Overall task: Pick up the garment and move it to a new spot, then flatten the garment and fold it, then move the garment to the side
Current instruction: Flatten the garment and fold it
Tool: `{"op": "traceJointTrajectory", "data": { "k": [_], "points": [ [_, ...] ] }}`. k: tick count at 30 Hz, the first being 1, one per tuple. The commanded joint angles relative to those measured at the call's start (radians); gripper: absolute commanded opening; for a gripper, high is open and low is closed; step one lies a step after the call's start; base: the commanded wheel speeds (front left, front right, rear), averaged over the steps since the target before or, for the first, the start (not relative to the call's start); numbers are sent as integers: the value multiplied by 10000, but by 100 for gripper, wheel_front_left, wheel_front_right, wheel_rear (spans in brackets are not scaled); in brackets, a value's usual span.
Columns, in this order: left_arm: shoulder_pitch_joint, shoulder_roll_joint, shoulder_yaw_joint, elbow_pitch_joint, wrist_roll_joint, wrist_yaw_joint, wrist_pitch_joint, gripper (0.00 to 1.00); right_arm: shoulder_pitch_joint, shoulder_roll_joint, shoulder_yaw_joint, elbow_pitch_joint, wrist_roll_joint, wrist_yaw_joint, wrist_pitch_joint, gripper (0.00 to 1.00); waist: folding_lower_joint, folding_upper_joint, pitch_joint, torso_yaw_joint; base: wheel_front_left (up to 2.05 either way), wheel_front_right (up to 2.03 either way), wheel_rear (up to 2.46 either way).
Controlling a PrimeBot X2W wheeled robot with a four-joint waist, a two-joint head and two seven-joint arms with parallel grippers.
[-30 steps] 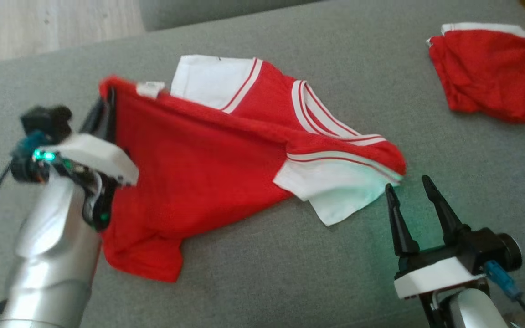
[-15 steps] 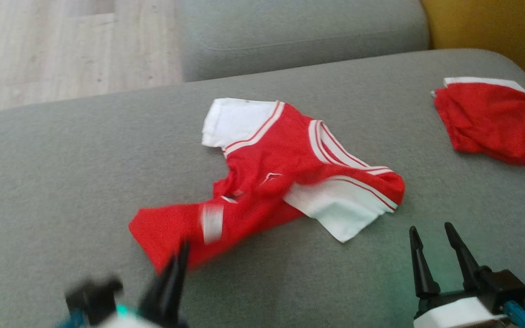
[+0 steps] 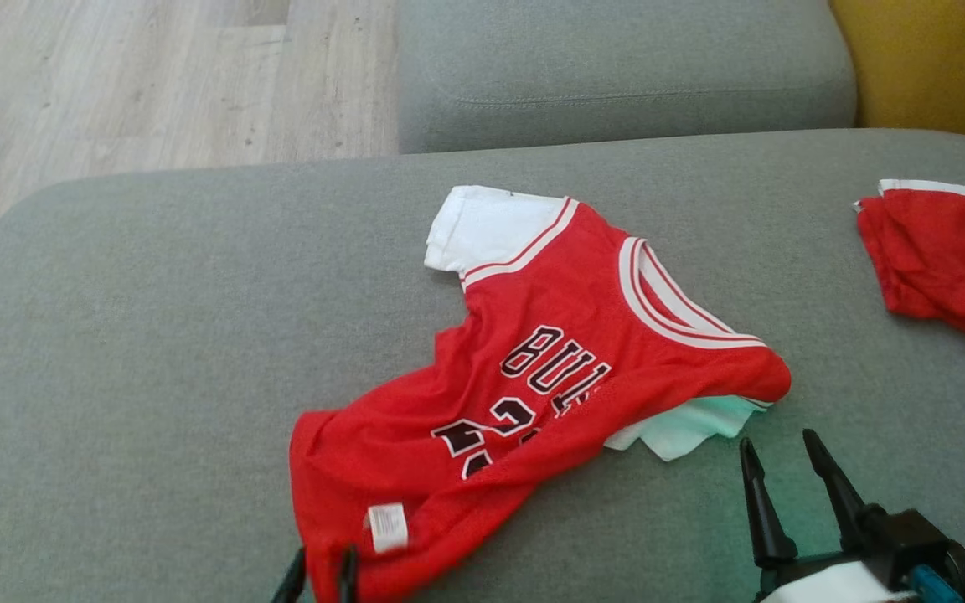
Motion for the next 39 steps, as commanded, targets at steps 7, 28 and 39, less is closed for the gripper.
{"op": "traceJointTrajectory", "data": {
  "k": [7, 28, 39],
  "points": [
    [-183, 471, 691, -10, -77, 230, 75, 100, -233, -57, 163, -267, -72, -7, -110, 100, 0, -1, 77, -145, 0, 0, 0],
    [-3254, 191, 1127, 2449, -586, 961, 2331, 100, -590, -56, 538, -221, 52, -7, -111, 100, 0, -1, 522, -1196, 0, 0, 0],
    [-4063, -74, 843, 3071, -1067, 68, 2719, 0, -847, -56, 582, -251, 59, -7, -111, 100, 0, -1, 876, -1532, 0, 0, 0]
  ]
}}
